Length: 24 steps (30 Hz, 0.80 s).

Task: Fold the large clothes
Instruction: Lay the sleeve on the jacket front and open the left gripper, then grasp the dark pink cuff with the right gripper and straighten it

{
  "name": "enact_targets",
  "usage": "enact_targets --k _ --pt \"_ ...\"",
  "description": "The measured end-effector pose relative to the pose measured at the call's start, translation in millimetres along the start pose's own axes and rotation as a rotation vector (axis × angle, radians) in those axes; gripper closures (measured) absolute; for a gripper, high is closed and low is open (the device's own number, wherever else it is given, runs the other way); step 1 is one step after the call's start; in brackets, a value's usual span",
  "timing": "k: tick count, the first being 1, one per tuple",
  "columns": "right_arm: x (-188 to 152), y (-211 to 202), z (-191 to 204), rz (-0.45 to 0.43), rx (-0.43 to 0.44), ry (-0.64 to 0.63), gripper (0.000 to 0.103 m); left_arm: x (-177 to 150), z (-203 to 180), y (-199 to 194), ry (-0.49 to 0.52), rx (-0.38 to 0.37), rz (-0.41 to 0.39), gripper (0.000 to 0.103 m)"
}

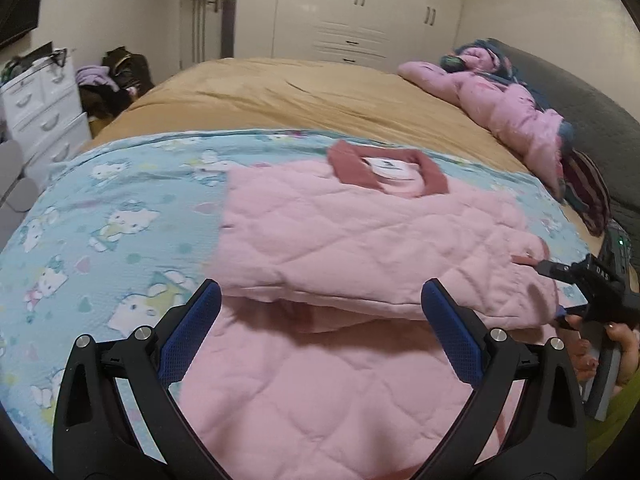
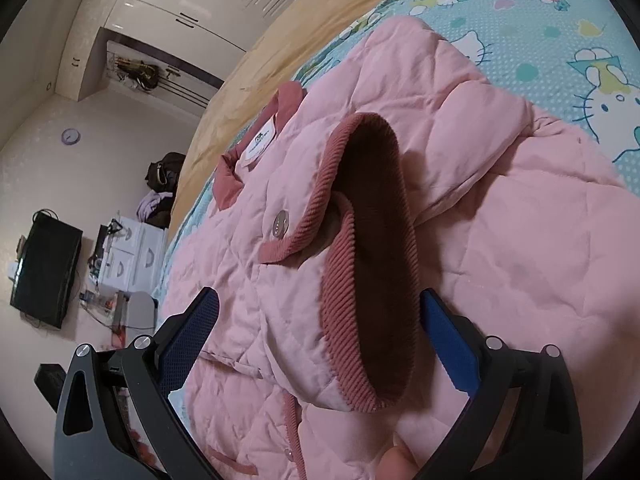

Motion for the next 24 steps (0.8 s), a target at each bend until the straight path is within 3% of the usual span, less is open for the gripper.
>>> enact_targets --k 1,5,9,15,20,24 --pt "0 0 1 -0.005 -0.008 -0.002 0.016 0 5 -2 -0.017 0.000 -0.003 0.009" --pt "-2 -1 -2 -0.035 -0.077 -0.006 0.032 -2 21 -7 -0.076 -0.009 -0.015 0.009" --pt "-5 -12 8 -0.091 -0.091 -0.076 0.072 -5 30 -9 -0.114 -0.013 -0.021 0.009" --pt "18 -53 57 -0.258 -0.080 -0.293 0.091 -5 37 -6 -0.149 -0.025 -0.022 0.009" --pt "51 -95 105 -0.384 -0.010 -0.447 0.093 1 39 -4 -0.189 -0.066 -0.036 0.009" --pt "73 -112 131 -0.449 -0.015 -0.527 0.093 14 41 1 -0.195 -0.054 -0.049 0.009"
Point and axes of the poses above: each gripper's, at about its wrist camera, not at the fingertips, and y roughly the way its jaws point, z to its left, x to its top, the point moved 3 cm from there along y, roughly the way its jaws point, and after that the axes turned 14 degrees about -x, right-handed, at the moved point
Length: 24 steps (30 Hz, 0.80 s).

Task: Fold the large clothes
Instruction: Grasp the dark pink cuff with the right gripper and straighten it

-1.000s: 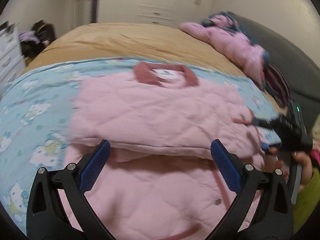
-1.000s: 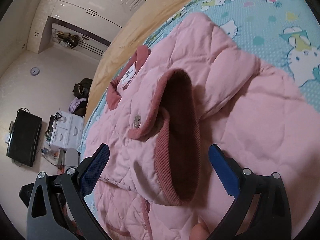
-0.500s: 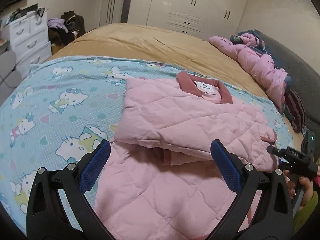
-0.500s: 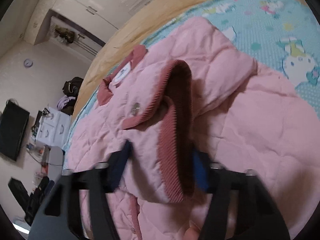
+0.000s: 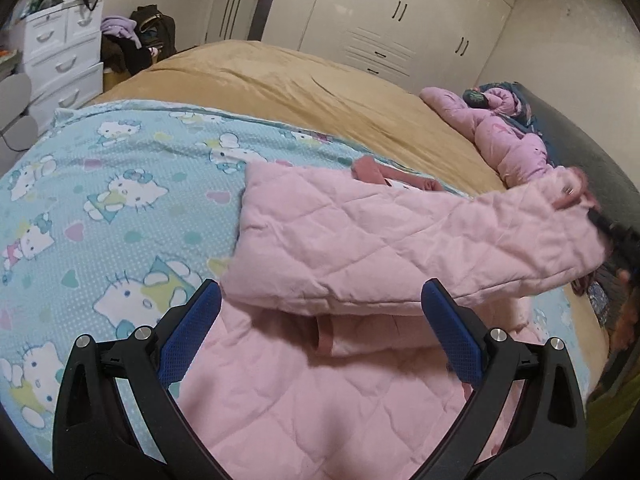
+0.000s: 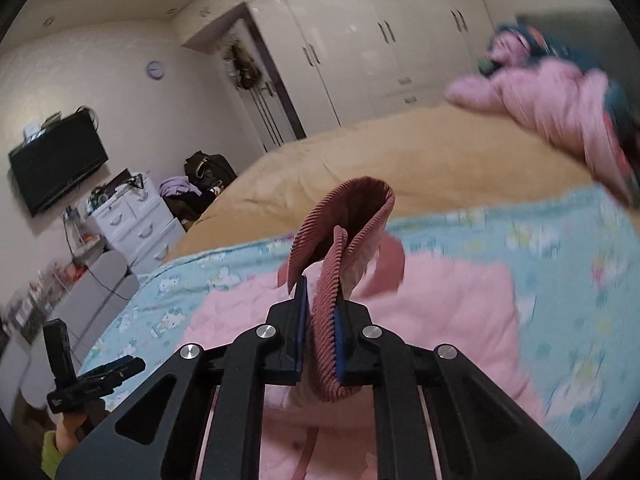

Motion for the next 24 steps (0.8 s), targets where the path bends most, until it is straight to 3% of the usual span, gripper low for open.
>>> enact_targets --k 5,10,24 --pt "19 3 -1 -0.080 -0.056 -0.087 0.093 15 -7 17 0.014 -0.015 0.007 0.009" --pt "2 26 -24 -0.038 -0.118 -0.068 0.094 20 -13 49 0.006 -0.052 0.058 0.009" --pt "-31 43 -42 0.013 -0.152 -0.033 0.093 20 -31 110 0.015 -0.144 0.146 0.010"
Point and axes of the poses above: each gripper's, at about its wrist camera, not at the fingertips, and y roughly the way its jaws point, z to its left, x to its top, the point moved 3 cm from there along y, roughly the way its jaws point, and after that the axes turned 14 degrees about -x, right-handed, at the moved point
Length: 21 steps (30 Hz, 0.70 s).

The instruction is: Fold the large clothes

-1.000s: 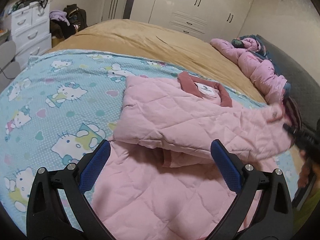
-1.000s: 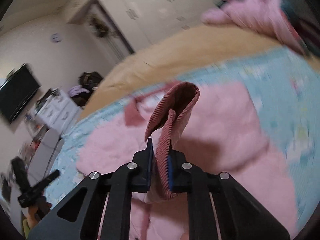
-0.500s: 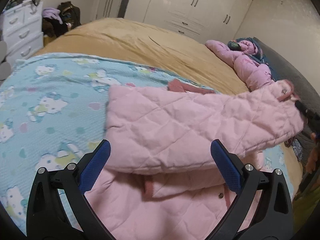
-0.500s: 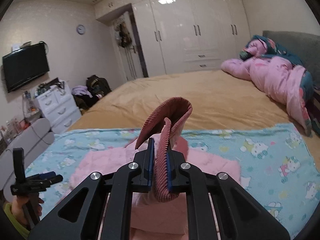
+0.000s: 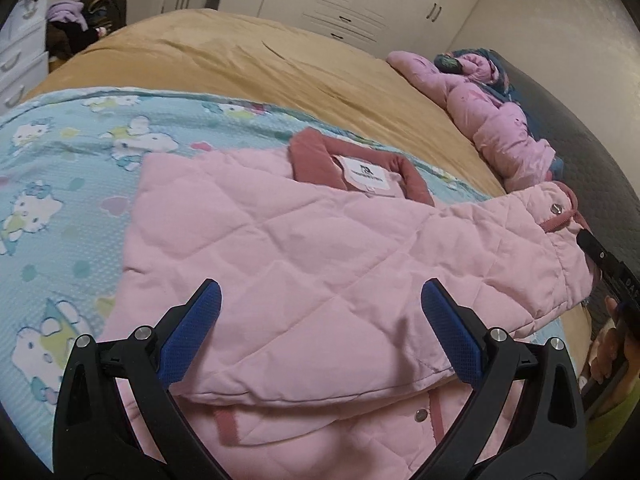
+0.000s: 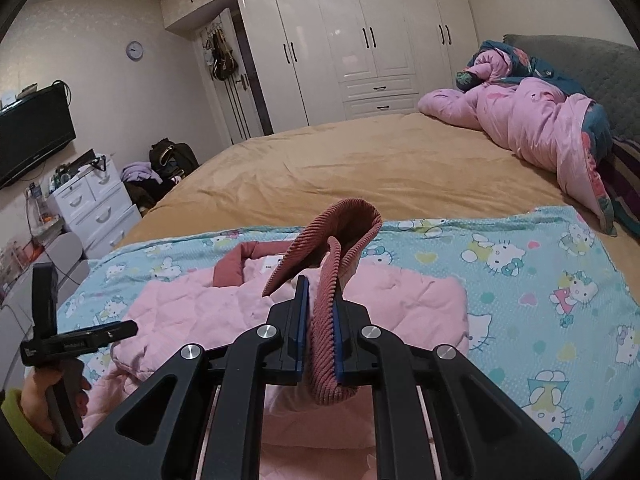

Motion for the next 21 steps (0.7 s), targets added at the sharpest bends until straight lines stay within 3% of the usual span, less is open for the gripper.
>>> enact_targets --k 2,5,12,21 --pt "-2 2 0 0.006 0.001 0.002 0.093 -2 -1 7 0.005 -0.002 0.016 0.023" --pt "-4 4 0 0.019 -0.002 0.004 0.093 -8 2 16 0.012 0.013 0.044 0.030" --pt "-13 12 -3 0.052 -0.004 0.014 0.093 -18 12 30 0.003 0.032 0.087 0.033" --pt "-27 22 -5 0.097 -0.047 0.005 0.089 -23 17 40 0.005 0.042 0.085 0.033"
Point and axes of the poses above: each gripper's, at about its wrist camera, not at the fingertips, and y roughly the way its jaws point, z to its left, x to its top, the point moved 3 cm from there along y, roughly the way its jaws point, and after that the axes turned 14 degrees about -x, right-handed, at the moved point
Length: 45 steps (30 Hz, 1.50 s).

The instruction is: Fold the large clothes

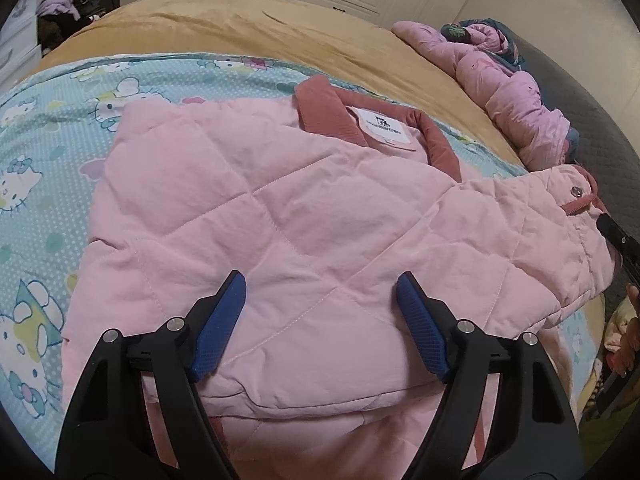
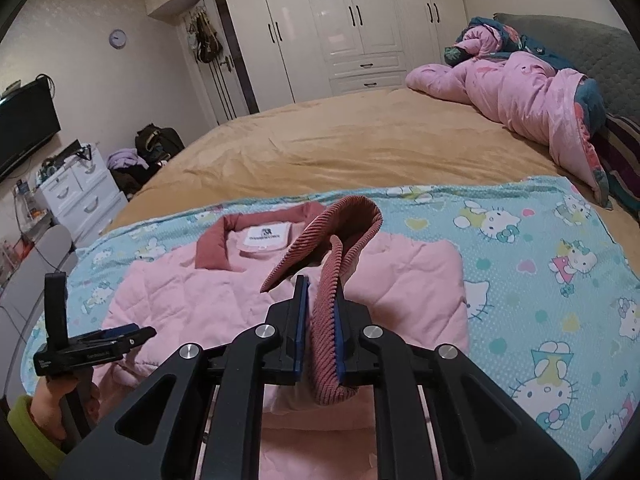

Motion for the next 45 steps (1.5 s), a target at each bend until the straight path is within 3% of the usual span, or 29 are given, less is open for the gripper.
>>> enact_targets --k 3,4,6,8,10,20,26,27,28,32,40,45 --pt "-5 5 -1 0.032 -0.009 0.001 0.084 -1 0 1 0.008 0.006 -0.007 0.033" --pt "-7 7 -2 0.043 -0.014 -0.002 0.072 -1 0 1 0.008 0.006 -0.008 0.033" --pt "-10 7 -3 0.046 -0.021 0.003 0.059 -2 1 2 0.007 0.004 -0.007 0.033" --pt "-12 7 -4 0.055 -0.046 0.004 0.058 -2 2 2 0.005 0.002 -0.006 0.033" --pt "-12 6 -7 0.052 -0.076 0.018 0.048 -2 2 2 0.006 0.001 -0.006 0.033" --pt "-13 14 39 0.083 -0.001 -0.078 0.044 -4 3 3 0.007 -0.004 -0.013 0.033" --pt "-23 47 72 0.182 0.021 -0.145 0.039 -6 6 6 0.007 -0.007 -0.011 0.033" --pt "-26 54 75 0.207 0.030 -0.146 0.033 -6 6 6 0.008 -0.006 -0.011 0.033" --pt "-29 59 77 0.220 0.028 -0.147 0.029 -6 6 6 0.009 -0.006 -0.011 0.033" --pt "-48 87 82 0.304 -0.028 -0.173 0.028 -6 6 7 0.017 0.000 -0.006 0.033" --pt "-64 104 86 0.297 -0.081 -0.183 0.024 -8 8 11 0.023 0.003 -0.005 0.033" --pt "-62 100 80 0.283 -0.054 -0.162 0.024 -7 8 10 0.015 -0.003 -0.006 0.033"
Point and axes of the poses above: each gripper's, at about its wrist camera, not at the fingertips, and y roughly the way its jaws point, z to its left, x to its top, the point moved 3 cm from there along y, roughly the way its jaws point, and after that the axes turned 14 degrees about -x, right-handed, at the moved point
